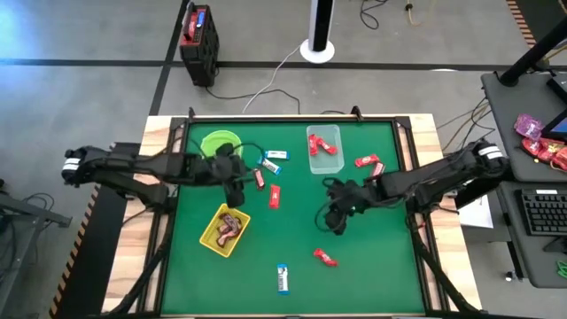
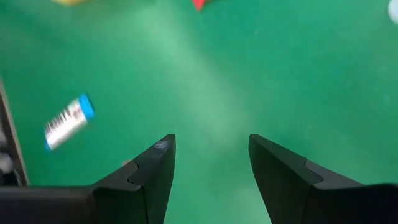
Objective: Sort candy by brand, put in halloween buckets
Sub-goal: Put the red chocolate into the transparent bin, then put the white chocolate into the green bucket
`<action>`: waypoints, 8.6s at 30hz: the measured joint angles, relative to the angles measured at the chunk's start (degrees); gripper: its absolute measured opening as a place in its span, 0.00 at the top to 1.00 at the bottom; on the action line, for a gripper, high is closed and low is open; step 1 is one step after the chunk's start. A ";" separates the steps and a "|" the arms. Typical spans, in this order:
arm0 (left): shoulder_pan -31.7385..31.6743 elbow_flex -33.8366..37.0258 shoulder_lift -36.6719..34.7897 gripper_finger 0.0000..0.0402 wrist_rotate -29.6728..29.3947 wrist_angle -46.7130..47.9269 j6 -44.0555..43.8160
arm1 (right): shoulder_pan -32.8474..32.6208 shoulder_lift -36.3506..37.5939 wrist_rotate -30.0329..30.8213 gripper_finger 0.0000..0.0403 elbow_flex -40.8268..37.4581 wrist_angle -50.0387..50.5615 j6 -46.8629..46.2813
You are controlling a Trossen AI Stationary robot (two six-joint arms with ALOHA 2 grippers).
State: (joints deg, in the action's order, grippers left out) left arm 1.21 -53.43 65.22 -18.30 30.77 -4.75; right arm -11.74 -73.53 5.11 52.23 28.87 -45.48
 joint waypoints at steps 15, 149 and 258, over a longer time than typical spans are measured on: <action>6.30 3.21 0.30 0.68 -7.96 -8.41 -1.91 | -13.90 -26.92 -6.41 0.51 25.19 23.05 0.87; 26.19 -3.83 -0.12 0.68 -33.71 6.76 -16.90 | 25.76 -45.62 0.91 0.52 26.12 -29.73 47.53; 21.50 -2.98 21.24 0.69 -8.81 -17.39 6.98 | 9.10 -19.68 -10.75 0.85 3.78 -7.50 36.14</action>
State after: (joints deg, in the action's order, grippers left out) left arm 22.70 -56.40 86.46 -27.11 13.38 2.23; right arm -2.64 -93.21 -5.65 56.01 21.36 -9.34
